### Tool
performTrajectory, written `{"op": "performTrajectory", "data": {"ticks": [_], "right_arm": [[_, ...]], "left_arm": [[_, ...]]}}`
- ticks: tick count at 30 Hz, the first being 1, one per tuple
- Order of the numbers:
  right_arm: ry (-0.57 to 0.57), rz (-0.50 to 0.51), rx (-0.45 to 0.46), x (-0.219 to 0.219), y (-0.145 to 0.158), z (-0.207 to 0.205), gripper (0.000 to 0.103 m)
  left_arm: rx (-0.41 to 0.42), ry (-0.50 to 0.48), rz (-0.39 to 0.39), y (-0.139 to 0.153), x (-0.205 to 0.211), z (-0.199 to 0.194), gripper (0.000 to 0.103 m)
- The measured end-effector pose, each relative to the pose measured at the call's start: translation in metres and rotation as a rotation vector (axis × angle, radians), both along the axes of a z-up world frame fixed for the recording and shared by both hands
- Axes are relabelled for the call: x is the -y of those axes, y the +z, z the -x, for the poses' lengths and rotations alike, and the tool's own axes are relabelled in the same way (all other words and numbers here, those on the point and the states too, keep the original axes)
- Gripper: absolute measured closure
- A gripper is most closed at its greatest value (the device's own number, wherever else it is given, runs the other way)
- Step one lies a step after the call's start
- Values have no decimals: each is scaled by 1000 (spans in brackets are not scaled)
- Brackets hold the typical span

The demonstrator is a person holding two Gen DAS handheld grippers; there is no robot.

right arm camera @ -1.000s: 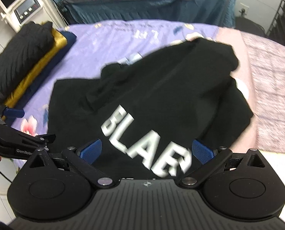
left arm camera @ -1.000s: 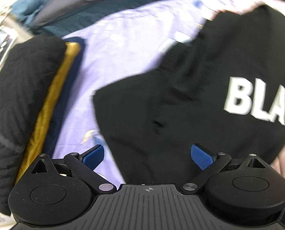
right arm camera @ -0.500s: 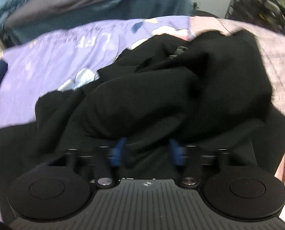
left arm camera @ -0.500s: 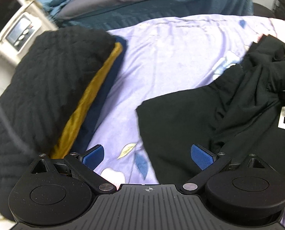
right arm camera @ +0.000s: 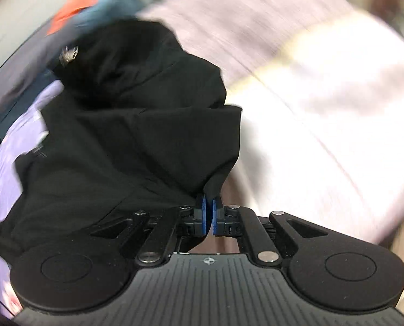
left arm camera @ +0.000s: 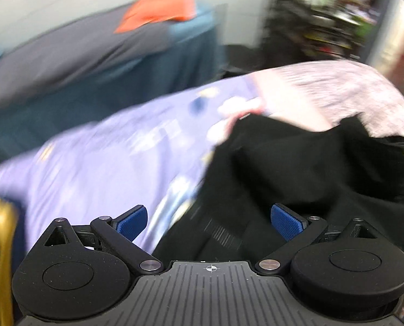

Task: Fold large clothes
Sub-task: 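Grasp the black jacket with both grippers and lift it off the bed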

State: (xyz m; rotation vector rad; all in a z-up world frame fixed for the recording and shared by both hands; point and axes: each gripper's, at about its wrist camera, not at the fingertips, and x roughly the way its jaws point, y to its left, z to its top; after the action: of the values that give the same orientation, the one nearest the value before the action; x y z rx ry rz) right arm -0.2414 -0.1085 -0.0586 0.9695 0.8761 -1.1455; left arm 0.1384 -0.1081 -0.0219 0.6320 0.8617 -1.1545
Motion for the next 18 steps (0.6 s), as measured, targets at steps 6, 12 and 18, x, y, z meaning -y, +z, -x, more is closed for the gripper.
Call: {"op": "performTrajectory", "data": {"ticks": [6,12,18], "right_arm": [[-227,-8,206,-6,2,15,14],[-440,-58,399,-1,-19,41,11],[-526,-164,536,21,-73,19,48]], "left_arm": [[-38,-258,7,-38,76,24,0],[-302,-165,-19,-75,118,11,0],[-470,-113,-92,-123,154,29,0]]}}
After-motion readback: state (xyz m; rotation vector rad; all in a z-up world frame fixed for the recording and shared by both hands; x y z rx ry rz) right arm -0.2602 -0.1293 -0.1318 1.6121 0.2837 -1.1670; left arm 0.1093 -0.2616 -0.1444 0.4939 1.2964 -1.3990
